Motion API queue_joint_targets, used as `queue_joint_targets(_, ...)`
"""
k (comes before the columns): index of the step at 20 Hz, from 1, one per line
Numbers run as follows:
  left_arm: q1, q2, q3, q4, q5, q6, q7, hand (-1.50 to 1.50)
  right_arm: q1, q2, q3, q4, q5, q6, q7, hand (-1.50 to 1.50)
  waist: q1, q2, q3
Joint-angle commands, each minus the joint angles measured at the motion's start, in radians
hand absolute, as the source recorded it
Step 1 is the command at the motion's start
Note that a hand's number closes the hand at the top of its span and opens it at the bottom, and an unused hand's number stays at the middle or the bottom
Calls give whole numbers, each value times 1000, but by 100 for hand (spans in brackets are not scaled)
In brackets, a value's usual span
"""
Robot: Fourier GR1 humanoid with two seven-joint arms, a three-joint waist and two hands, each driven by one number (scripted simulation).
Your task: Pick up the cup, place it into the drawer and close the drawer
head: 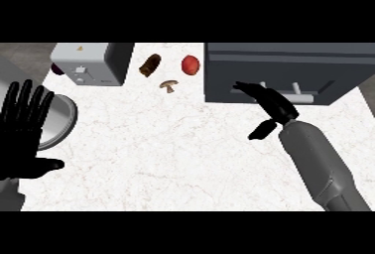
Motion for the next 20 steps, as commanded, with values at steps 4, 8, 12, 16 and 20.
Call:
queue_joint_targets(4, -31, -20, 12, 34, -22, -31, 10, -150, -194, -10, -64, 333, 20, -52, -85, -150, 22, 17, 2)
queue_joint_targets(8, -20, -29, 11, 0, -19, -24, 27, -150, -241, -87, -95, 404, 10, -2, -132, -150, 31, 19, 3)
queue_joint_targets(12, -19, -42, -3, 7, -47, -32, 6, -150, -304, -125, -115, 439, 0, 33, -139, -150, 47, 26, 3)
queue_joint_targets(16, -43, -38, 4, 40, -67, -45, -15, -150, -328, -125, -123, 456, 0, 15, -119, -150, 59, 36, 3)
queue_joint_targets(20, -47, -17, 28, 34, -43, -55, 15, -150, -305, -158, -133, 476, -5, 16, -180, -150, 54, 31, 4)
